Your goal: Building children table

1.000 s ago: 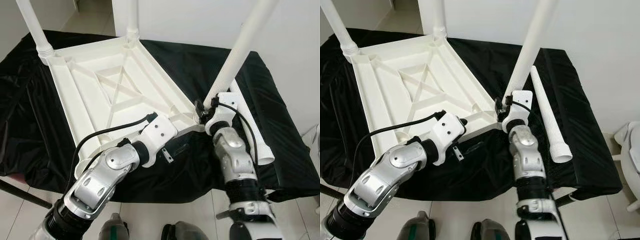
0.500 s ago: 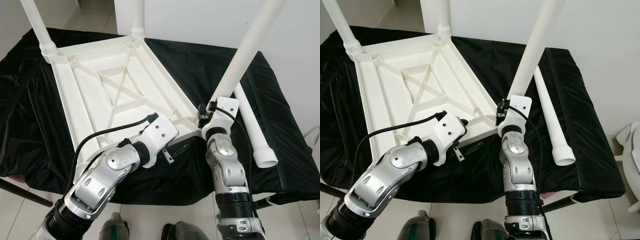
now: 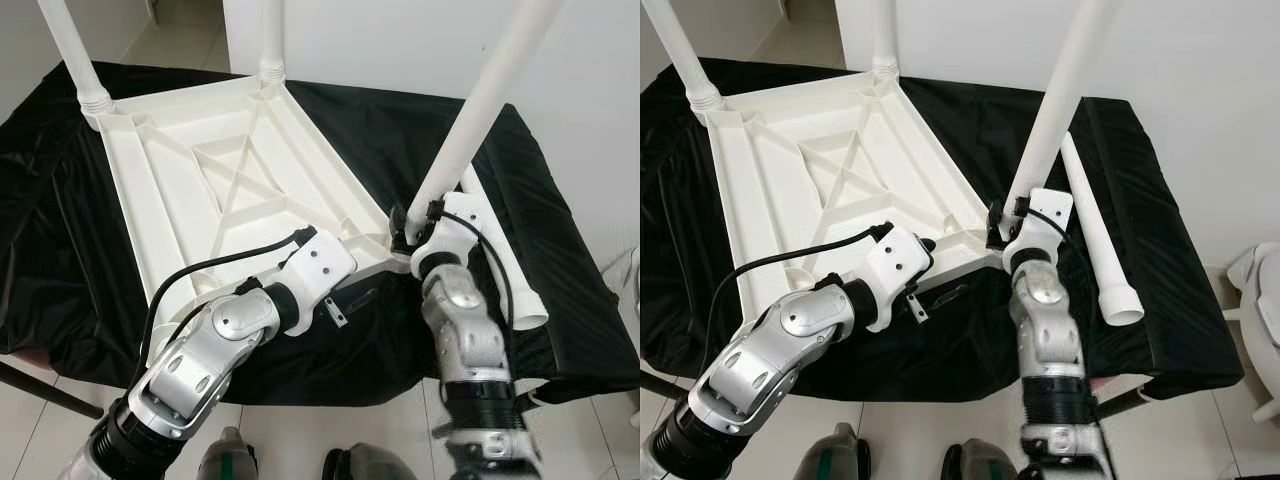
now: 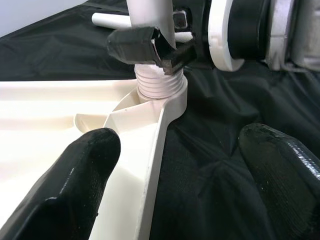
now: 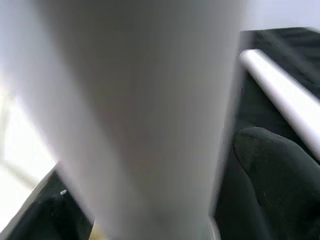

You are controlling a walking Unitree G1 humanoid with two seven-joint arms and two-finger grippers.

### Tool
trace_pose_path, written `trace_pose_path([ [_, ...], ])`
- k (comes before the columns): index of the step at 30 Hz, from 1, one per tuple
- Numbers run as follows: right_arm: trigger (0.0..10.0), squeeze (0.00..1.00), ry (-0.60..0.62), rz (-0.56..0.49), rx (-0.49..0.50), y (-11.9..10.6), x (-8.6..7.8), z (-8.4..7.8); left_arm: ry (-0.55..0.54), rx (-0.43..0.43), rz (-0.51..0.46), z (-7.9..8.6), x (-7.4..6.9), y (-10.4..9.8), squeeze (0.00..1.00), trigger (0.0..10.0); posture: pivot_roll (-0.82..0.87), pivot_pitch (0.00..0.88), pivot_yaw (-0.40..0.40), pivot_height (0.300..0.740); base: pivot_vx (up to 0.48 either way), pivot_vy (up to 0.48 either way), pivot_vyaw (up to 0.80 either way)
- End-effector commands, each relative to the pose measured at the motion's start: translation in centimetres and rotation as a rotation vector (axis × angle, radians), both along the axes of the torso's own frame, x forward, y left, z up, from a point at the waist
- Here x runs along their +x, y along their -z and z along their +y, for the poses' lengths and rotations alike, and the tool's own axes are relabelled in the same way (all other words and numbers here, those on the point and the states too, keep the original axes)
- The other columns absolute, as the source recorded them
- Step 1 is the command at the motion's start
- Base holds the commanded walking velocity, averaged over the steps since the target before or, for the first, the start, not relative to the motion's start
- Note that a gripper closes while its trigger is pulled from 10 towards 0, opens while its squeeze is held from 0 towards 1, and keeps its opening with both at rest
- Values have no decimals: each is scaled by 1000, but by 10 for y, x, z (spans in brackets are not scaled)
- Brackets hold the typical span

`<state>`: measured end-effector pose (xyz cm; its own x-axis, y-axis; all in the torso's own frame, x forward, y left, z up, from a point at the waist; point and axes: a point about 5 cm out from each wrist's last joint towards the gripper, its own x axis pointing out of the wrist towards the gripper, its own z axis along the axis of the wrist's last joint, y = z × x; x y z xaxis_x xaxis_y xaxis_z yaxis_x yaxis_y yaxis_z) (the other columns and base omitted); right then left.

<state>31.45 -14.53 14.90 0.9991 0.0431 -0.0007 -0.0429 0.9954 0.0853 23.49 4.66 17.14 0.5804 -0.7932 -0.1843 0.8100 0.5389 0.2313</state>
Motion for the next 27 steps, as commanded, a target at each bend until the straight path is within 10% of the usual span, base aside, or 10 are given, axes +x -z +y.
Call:
trace_pose_path([
  [1,10000,0,-83,18,12,4,3,3,46,6,2,-3,0,-1,0,10000,38,12,-59,740,0,0,0],
  [21,10000,0,-524,10,-197,9,30,-24,24,7,-11,-1,3,-3,0,10000,54,27,-67,740,0,0,0],
  [22,4941,0,-564,22,-202,12,31,-25,23,8,-12,-1,3,-4,0,10000,57,28,-65,740,0,0,0],
  [23,4941,0,-564,22,-202,12,31,-25,23,8,-12,-1,3,-4,0,10000,57,28,-65,740,0,0,0],
  [24,2157,0,-581,25,-208,13,32,-26,22,9,-12,0,3,-4,0,10000,56,28,-63,740,0,0,0],
  [27,1451,0,-590,27,-211,14,32,-27,22,10,-13,0,3,-4,0,10000,56,28,-63,740,0,0,0],
])
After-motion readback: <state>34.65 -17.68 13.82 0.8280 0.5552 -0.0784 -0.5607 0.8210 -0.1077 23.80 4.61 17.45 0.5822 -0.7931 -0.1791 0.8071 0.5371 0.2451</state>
